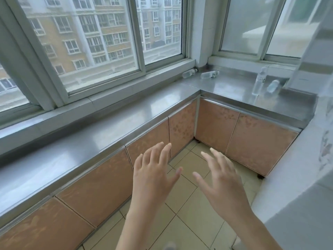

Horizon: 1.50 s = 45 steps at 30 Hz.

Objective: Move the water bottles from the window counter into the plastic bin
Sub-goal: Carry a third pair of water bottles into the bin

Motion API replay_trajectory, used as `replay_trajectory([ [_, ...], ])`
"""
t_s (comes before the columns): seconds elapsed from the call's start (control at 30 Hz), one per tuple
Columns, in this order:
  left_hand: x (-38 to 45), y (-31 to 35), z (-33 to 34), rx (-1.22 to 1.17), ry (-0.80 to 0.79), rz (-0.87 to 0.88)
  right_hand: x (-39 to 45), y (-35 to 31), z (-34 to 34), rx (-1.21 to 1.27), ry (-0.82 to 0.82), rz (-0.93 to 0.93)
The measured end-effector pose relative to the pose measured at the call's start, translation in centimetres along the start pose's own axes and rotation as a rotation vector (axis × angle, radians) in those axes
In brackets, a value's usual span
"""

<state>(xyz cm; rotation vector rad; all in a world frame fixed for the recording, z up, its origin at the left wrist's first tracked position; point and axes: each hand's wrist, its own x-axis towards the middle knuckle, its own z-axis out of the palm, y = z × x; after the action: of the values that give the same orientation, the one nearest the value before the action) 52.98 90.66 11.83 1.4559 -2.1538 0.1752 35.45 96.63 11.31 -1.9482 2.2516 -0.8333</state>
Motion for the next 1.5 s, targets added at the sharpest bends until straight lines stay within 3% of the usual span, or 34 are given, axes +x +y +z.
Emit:
replay_trajectory([
  [0.47,27.6,0.2,15.6,-0.134,-0.13,0.253,24.2,7.0,3.7,-0.102,0.055,0.25],
  [0.8,39.7,7.8,26.4,-0.198,-0.241,0.436,35.1,18.4,4.0,-0.087,0.055,0.436],
  [1.1,51.9,18.0,37.1,-0.183,-0.329,0.451,48.1,33.6,2.5,-0.05,-0.03,0.501],
  [1.5,64.5,29.8,48.6,-0.278,-0.391,0.501,59.3,48.6,-0.4,-0.077,0.017,0.591],
])
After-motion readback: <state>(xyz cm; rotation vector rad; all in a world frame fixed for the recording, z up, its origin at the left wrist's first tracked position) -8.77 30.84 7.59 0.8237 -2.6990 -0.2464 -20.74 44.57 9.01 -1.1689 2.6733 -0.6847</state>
